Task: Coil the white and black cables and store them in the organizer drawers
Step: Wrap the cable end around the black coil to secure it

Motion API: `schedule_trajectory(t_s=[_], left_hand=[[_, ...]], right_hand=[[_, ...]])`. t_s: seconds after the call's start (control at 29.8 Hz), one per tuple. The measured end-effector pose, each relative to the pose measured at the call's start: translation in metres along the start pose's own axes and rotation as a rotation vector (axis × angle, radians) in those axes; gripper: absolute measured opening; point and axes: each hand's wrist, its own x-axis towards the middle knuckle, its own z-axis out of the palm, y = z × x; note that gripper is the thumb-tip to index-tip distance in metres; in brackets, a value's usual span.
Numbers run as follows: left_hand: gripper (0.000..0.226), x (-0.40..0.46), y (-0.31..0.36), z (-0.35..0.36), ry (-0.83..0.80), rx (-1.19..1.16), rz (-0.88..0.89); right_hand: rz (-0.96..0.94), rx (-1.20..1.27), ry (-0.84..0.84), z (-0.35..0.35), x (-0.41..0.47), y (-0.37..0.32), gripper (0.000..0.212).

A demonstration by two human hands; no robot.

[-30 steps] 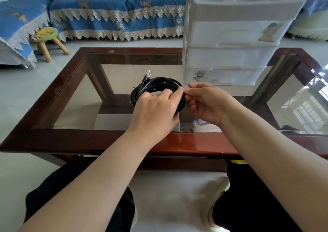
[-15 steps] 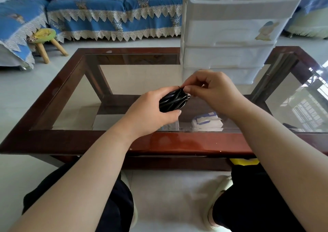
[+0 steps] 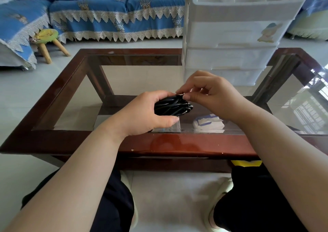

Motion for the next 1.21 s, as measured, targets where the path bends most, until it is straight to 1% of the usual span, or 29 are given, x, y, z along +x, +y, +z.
schedule_trajectory(t_s=[0.1, 0.17, 0.23, 0.34, 0.4, 0.47, 0.54, 0.6, 0.74, 0.8, 0.84, 0.87, 0.94, 1.01, 1.04, 1.07, 1.11, 1.14, 1.21], left_hand=[[0.035, -0.002, 0.002, -0.004, -0.048, -0.070, -0.001], [0.040, -0.004, 0.003, -0.007, -0.083, -0.123, -0.007], [0.045, -0.005, 0.002, -0.012, -0.133, -0.163, -0.010], [0.043, -0.009, 0.003, -0.018, -0.224, -0.186, -0.015], [0.037, -0.011, 0.005, -0.019, -0.275, -0.186, -0.023], [0.036, -0.012, 0.007, -0.020, -0.305, -0.175, -0.030], [0.038, -0.011, 0.007, -0.019, -0.295, -0.164, -0.049], [0.038, -0.009, 0.005, -0.017, -0.266, -0.124, -0.071], [0.037, -0.001, 0.005, -0.004, -0.174, 0.015, -0.110], [0.038, 0.001, 0.006, 0.002, -0.112, 0.082, -0.110], [0.040, 0.001, 0.007, 0.006, -0.077, 0.132, -0.095], [0.042, 0.002, 0.007, 0.010, -0.042, 0.203, -0.075], [0.046, 0.004, 0.006, 0.020, 0.035, 0.422, -0.039], [0.048, 0.008, 0.005, 0.031, 0.126, 0.665, 0.023], [0.049, 0.010, 0.003, 0.034, 0.171, 0.731, 0.064], [0.050, 0.012, 0.003, 0.036, 0.202, 0.751, 0.099], [0.050, 0.014, 0.002, 0.037, 0.218, 0.743, 0.118], [0.051, 0.017, 0.002, 0.036, 0.222, 0.721, 0.123], [0.052, 0.021, 0.004, 0.035, 0.213, 0.656, 0.109]], right_hand=[[-0.011, 0.090, -0.003, 0.001, -0.001, -0.003, 0.017], [-0.043, 0.115, -0.017, 0.000, -0.001, -0.006, 0.023], [-0.071, 0.122, -0.061, -0.001, -0.002, -0.009, 0.026], [-0.071, 0.155, -0.116, 0.000, -0.003, -0.012, 0.013], [-0.065, 0.156, -0.112, 0.000, -0.004, -0.014, 0.004], [-0.094, 0.066, -0.092, 0.000, -0.007, -0.016, 0.009], [-0.161, -0.088, -0.088, 0.001, -0.010, -0.019, 0.013], [-0.208, -0.248, -0.100, 0.003, -0.012, -0.019, 0.020], [-0.236, -0.617, -0.088, 0.010, -0.012, -0.016, 0.034], [-0.204, -0.694, -0.032, 0.012, -0.012, -0.015, 0.035], [-0.131, -0.682, -0.006, 0.014, -0.011, -0.015, 0.032], [-0.017, -0.625, 0.001, 0.015, -0.010, -0.013, 0.027], [0.296, -0.361, -0.048, 0.018, -0.005, -0.006, 0.026], [0.604, 0.026, -0.072, 0.018, -0.002, 0.001, 0.030], [0.716, 0.244, -0.065, 0.018, -0.001, 0.004, 0.031], [0.792, 0.434, -0.057, 0.016, -0.001, 0.006, 0.032], [0.831, 0.573, -0.056, 0.014, -0.002, 0.009, 0.032], [0.838, 0.641, -0.064, 0.010, -0.003, 0.011, 0.032], [0.805, 0.621, -0.073, 0.001, -0.005, 0.012, 0.033]])
